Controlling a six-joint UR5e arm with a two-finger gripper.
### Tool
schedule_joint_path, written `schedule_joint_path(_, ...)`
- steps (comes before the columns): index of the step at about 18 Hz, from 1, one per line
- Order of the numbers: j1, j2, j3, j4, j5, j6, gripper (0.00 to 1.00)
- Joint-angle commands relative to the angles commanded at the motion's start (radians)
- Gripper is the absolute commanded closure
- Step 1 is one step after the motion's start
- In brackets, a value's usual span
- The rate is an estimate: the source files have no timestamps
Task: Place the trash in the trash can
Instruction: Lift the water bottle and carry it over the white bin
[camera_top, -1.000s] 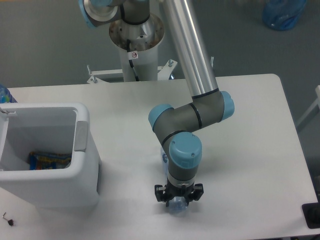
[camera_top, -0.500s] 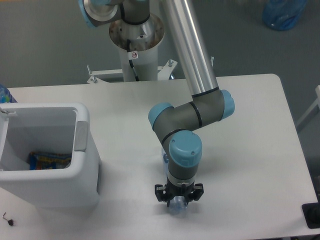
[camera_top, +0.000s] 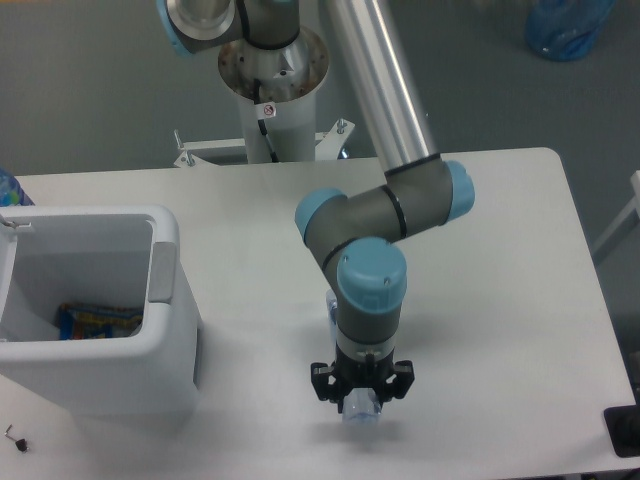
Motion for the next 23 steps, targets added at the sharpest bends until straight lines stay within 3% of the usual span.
schedule_joint_path(6,-0.002,0.095,0.069,0.011,-0.048,-0.117,0.41)
schedule_joint_path(10,-0.005,0.153,0.107,0.064,-0.103,-0.212,0.41)
schedule_joint_path(16,-0.029,0.245,0.120,0.143,-0.138,-0.170,0.41)
schedule_joint_path(23,-0.113,0.318,0.106,0.143,-0.154,-0.137,0.41)
